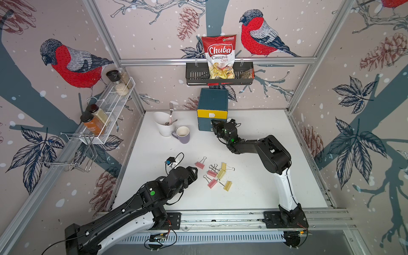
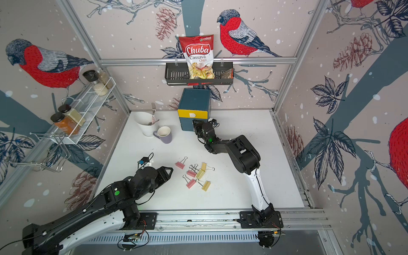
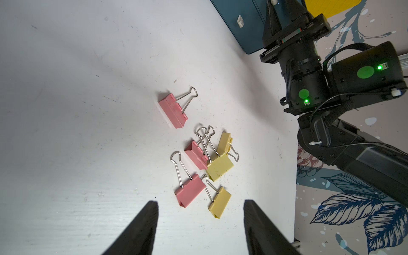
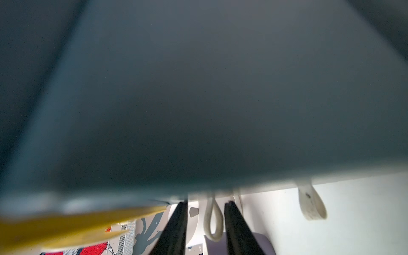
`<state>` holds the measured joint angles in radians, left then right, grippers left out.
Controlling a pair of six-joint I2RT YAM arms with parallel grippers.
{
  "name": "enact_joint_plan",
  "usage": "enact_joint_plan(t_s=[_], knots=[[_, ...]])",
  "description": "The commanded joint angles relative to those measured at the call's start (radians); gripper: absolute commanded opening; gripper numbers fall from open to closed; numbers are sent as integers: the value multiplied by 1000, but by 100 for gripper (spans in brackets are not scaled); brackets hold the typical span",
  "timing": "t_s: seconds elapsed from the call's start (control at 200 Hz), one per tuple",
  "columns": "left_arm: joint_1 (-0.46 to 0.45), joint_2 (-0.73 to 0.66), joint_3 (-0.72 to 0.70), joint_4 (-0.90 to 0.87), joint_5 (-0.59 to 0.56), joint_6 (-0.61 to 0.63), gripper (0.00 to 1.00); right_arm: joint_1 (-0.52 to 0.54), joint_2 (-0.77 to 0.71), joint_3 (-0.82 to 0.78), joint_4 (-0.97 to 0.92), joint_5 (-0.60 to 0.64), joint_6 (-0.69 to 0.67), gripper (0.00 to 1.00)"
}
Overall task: Put the binder clips in the drawer according to color
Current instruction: Open the drawer in the storage box.
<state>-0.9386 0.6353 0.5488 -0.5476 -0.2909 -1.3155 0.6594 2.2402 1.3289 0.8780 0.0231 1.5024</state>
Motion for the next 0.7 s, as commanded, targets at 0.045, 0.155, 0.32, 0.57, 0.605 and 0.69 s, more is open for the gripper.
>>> enact_joint_plan(t_s=[0.045, 0.155, 0.32, 0.57, 0.605, 0.69], knots=[[3, -10, -1, -20, -9, -7, 65, 3, 11, 6, 43, 33, 35, 20], [3, -8, -1, -21, -7, -6, 65, 3, 11, 2, 47, 41, 39, 9], [4, -1, -9, -8, -3, -11, 64, 14, -23, -50, 62, 54, 46, 0], [3, 51, -2, 23, -9, 1, 65, 96, -155, -235, 124, 139, 77, 0], [3, 55, 0, 24, -10, 2, 65, 110, -170, -260, 134, 152, 85, 0], [3, 59, 3, 23, -16, 4, 65, 141, -208, -314, 141, 193, 99, 0]])
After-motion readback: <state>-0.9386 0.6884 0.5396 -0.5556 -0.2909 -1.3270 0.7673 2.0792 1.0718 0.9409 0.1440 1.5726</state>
